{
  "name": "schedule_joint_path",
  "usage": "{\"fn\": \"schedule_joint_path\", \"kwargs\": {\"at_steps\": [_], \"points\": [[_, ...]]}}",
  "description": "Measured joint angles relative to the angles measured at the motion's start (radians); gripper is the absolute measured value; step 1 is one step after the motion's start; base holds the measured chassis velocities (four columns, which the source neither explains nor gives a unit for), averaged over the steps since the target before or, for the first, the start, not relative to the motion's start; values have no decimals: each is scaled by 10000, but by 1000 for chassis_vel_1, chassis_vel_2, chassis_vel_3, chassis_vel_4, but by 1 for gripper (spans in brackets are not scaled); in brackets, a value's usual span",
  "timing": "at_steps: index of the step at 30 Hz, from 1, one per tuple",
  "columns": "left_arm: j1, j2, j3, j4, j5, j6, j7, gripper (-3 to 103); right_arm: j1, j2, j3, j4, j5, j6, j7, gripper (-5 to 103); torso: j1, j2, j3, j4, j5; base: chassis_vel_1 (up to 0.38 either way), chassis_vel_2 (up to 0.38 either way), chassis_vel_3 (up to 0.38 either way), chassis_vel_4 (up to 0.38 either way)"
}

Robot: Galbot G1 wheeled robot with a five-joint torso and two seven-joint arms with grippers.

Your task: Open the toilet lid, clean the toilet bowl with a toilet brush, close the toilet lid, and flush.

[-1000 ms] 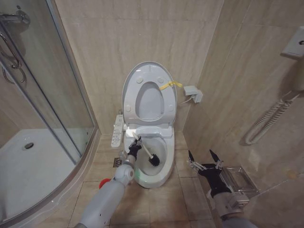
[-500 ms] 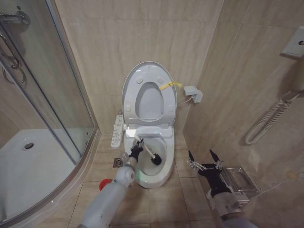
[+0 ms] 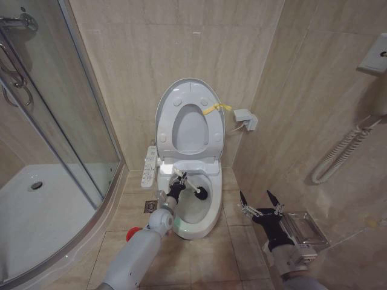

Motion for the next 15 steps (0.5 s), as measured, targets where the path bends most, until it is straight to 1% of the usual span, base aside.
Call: {"fn": "schedule_joint_path", "kwargs": {"at_steps": [2, 5, 7, 8, 12, 15], "points": [[69, 77, -10, -281, -374, 174, -197, 18, 0, 0, 0, 0, 0, 0, 0, 100, -1, 1, -1, -1, -1, 0, 0, 0, 0], [200, 164, -42, -385, -392, 232, -279, 18, 0, 0, 0, 0, 0, 0, 0, 100, -1, 1, -1, -1, -2, 0, 0, 0, 0], [501, 303, -12, -582, -92, 251, -338, 18, 0, 0, 0, 0, 0, 0, 0, 100, -1, 1, -1, -2, -3, 0, 0, 0, 0], [501, 303, -12, -582, -92, 251, -338, 18, 0, 0, 0, 0, 0, 0, 0, 100, -1, 1, -1, -2, -3, 0, 0, 0, 0], [1194, 567, 19, -1160, 655, 234, -322, 18, 0, 0, 0, 0, 0, 0, 0, 100, -2, 1, -2, -2, -4, 0, 0, 0, 0], [1467, 719, -7, -1335, 807, 193, -253, 18, 0, 0, 0, 0, 0, 0, 0, 100, -3, 2, -2, -2, -4, 0, 0, 0, 0]]}}
